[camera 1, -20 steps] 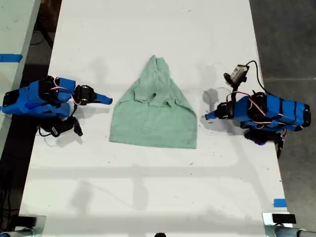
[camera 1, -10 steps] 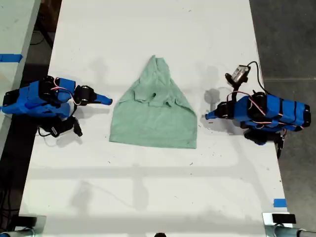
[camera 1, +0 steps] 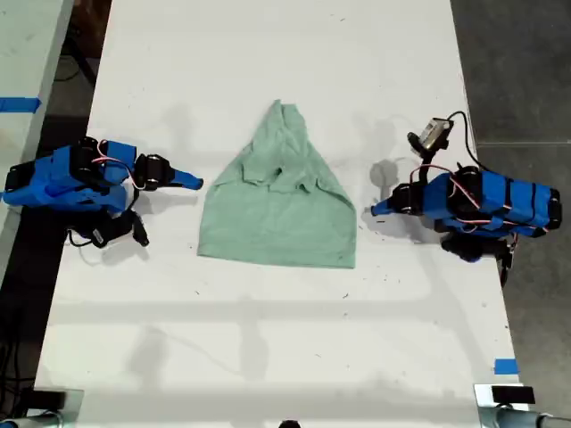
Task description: Fold t shirt
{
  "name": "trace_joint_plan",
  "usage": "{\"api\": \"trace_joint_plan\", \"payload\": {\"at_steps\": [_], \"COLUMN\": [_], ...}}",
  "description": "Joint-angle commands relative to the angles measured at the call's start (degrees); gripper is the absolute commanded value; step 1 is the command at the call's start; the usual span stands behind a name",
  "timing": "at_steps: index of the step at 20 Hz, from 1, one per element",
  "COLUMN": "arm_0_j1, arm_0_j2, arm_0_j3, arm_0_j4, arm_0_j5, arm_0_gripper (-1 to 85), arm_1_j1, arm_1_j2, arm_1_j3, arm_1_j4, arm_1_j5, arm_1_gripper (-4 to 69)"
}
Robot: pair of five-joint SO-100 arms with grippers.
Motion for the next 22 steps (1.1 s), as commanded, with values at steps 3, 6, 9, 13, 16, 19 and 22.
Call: {"api": "trace_joint_plan", "payload": {"at_steps": [3,6,9,13,16,19,22], "arm_0_j1": [-1.1,-0.9,-0.9,-1.1,-0.7,-0.8,-0.7], "arm_0_j2": [0.4,0.4,0.4,0.4,0.4,0.4,0.4], "arm_0_j3": [0.4,0.4,0.4,0.4,0.4,0.4,0.4], "arm_0_j4": [0.6,0.9,1.1,1.1,1.2,1.2,1.2], "arm_0_j5": [-1.6,-2.1,-2.3,-2.3,-2.5,-2.5,-2.5], "arm_0_gripper": [-0.1,-0.1,-0.1,-0.1,-0.1,-0.1,-0.1], "arm_1_j1": [0.4,0.3,0.3,0.4,0.9,1.3,1.3], "arm_1_j2": [1.0,1.0,1.0,1.0,1.0,1.0,1.0], "arm_1_j3": [2.9,2.9,2.9,3.0,3.1,3.1,3.1], "arm_1_j4": [0.0,-0.1,-0.1,-0.4,0.6,1.0,1.0], "arm_1_j5": [-1.1,-1.3,-1.4,-1.6,0.1,0.5,0.4], "arm_1_gripper": [0.8,0.8,0.8,0.8,0.8,0.8,0.8]}}
